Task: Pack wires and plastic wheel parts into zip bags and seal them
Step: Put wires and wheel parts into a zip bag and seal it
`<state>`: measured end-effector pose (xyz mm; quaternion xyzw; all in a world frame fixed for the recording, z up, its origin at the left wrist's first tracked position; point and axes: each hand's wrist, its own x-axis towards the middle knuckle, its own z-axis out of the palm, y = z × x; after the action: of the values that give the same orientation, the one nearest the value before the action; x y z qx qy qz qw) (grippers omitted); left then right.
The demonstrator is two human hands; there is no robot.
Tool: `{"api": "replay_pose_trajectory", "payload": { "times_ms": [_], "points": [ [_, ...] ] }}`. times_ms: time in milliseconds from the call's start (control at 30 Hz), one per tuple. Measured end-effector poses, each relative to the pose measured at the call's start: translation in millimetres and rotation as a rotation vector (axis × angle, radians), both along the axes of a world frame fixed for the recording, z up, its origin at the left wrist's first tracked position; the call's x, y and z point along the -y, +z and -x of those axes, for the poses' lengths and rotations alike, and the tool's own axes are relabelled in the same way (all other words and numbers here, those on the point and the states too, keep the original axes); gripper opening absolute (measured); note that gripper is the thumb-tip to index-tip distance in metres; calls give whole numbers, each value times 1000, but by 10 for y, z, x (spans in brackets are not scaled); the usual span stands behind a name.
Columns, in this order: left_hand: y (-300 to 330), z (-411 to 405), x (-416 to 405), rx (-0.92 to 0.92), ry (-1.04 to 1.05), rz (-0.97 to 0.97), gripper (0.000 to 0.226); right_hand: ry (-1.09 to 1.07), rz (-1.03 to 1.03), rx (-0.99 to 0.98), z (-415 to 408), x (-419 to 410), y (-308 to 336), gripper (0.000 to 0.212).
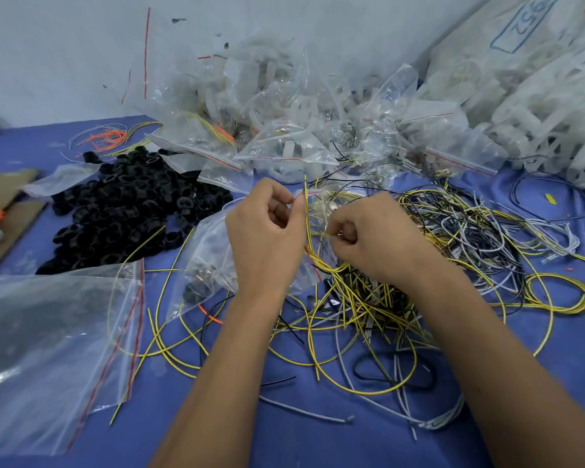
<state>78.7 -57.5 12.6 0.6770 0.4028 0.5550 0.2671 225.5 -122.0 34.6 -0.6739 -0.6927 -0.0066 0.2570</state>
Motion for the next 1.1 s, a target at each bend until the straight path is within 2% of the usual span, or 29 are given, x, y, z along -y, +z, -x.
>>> {"api": "replay_pose_trajectory", "payload": {
  "times_ms": [67, 167, 233, 267, 333, 367, 467, 600, 700, 800, 933, 1100],
  "points": [
    [-12, -8, -2, -40, -39, -5, 22, -160, -52, 24, -26, -9, -16, 8],
    [-34, -36, 5, -106, -44, -7, 22, -376, -165, -50, -110, -6, -11, 9],
    [-49, -38, -3, -56, 17, 43, 22, -402, -223, -174, -165, 7, 24, 9],
    [-54, -27, -16, -22, 57, 76, 22, -349, -219, -308, -208, 23, 53, 9],
    [-60, 5, -52, 38, 128, 130, 20, -117, -67, -668, -311, 93, 130, 8],
    [-56, 19, -68, 59, 144, 143, 19, 0, 76, -779, -368, 137, 160, 7],
    [-28, 30, -63, 71, 112, 97, 15, 167, 447, -770, -481, 215, 165, 4],
    [-10, 11, -16, 20, -53, -29, 15, 90, 552, -608, -466, 198, 108, 11],
    [-5, -15, 4, -54, -130, -151, 15, -13, 455, -543, -425, 169, 98, 10],
    [-21, -46, 23, -109, -194, -190, 16, -14, 244, -589, -354, 116, 83, 10],
    [-38, -45, 27, -156, -222, -151, 18, -17, 0, -665, -288, 48, 56, 8],
    [-13, -23, 19, -191, -221, -97, 20, -51, -74, -764, -180, 5, -3, 10]
  ]
}}
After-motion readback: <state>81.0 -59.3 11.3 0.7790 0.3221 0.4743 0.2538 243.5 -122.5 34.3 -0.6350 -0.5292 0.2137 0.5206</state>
